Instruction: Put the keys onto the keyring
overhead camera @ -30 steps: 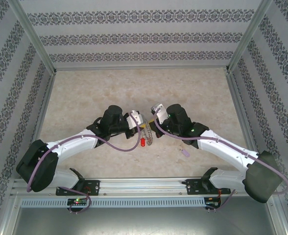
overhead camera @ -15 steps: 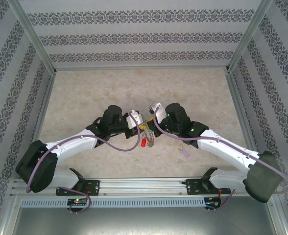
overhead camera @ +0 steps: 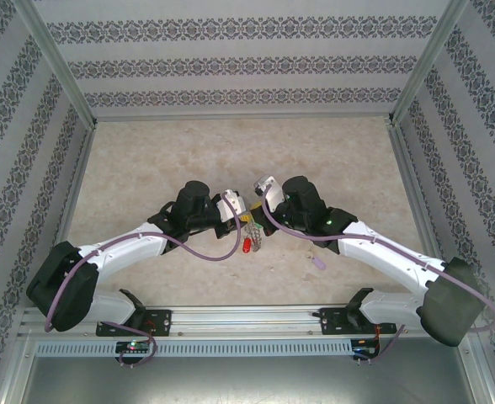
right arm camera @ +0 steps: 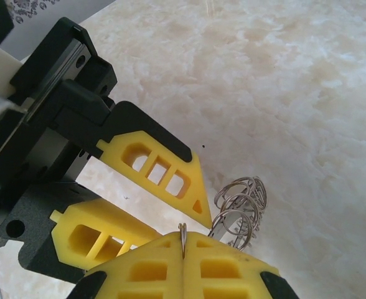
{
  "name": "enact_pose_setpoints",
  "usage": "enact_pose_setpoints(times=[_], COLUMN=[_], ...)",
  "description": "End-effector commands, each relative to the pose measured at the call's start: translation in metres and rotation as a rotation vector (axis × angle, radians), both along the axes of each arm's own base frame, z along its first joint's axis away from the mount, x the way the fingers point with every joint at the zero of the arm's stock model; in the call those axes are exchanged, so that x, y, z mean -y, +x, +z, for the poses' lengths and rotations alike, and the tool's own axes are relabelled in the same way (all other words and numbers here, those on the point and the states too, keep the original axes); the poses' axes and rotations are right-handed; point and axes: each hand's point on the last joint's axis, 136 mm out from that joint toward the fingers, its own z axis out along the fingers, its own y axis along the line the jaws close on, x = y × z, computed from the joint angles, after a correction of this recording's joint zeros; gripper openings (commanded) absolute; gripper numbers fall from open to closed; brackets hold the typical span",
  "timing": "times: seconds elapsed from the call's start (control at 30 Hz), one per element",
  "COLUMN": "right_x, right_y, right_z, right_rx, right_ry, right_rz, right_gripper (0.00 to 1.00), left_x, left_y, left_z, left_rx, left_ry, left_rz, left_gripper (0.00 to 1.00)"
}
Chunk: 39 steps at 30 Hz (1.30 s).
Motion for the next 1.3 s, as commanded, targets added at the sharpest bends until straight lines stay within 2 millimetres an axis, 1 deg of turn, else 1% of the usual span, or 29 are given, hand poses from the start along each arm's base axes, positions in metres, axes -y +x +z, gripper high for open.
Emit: enact_pose_setpoints(times=[0.0,0.2,0.3,0.37,0.4,0.53,0.63,0.7,0.8,0.9,1.0,1.17,1.27], right_x=[-0.013,-0.015,-0.015,-0.012,-0.011,0.003,0.02,0.025,0.025,0.027,0.03,0.023,0.029], right_y=[-0.002,-0.004,-0.003,-0.001,0.0,0.006,0.014,0.017,0.017,0.021,0.026,0.023,0.028], right_z=[0.021,0.018,0.016,0.016,0.016,0.011,-0.004,-0.014,-0.019,-0.021,-0.027,-0.035,-0.041], right_rx=[0.041,0.029,0.029,0.035,0.039,0.054,0.014,-0.031,-0.052,-0.065,-0.14,-0.233,-0.279], right_ry=[0.042,0.042,0.037,0.03,0.026,-0.006,-0.018,-0.017,-0.017,-0.009,0.003,0.032,0.056], right_rz=[0.043,0.054,0.044,0.028,0.022,-0.046,-0.119,-0.136,-0.134,-0.16,-0.181,-0.156,-0.197], right_gripper=[0.0,0.0,0.0,0.0,0.0,0.0,0.0,0.0,0.0,0.0,0.0,0.0,0.0], left_x=[0.007,0.006,0.007,0.006,0.005,0.002,0.001,0.002,0.003,0.005,0.006,0.007,0.006], left_y=[-0.003,-0.002,-0.003,-0.003,-0.003,-0.004,-0.005,-0.006,-0.004,-0.002,-0.001,-0.003,-0.003], left_z=[0.007,0.009,0.009,0.007,0.008,0.01,0.01,0.009,0.007,0.008,0.009,0.009,0.009], left_rx=[0.02,0.028,0.025,0.028,0.029,0.043,0.049,0.044,0.038,0.041,0.043,0.042,0.044], left_ry=[0.003,-0.006,-0.009,-0.01,-0.013,-0.026,-0.042,-0.057,-0.069,-0.085,-0.093,-0.1,-0.1], left_rz=[-0.028,-0.019,-0.024,-0.019,-0.015,-0.001,0.008,0.009,0.011,0.014,0.015,0.006,0.011], left_gripper=[0.23,0.19,0.12,0.01,0.0,0.0,0.0,0.0,0.0,0.0,0.0,0.0,0.0])
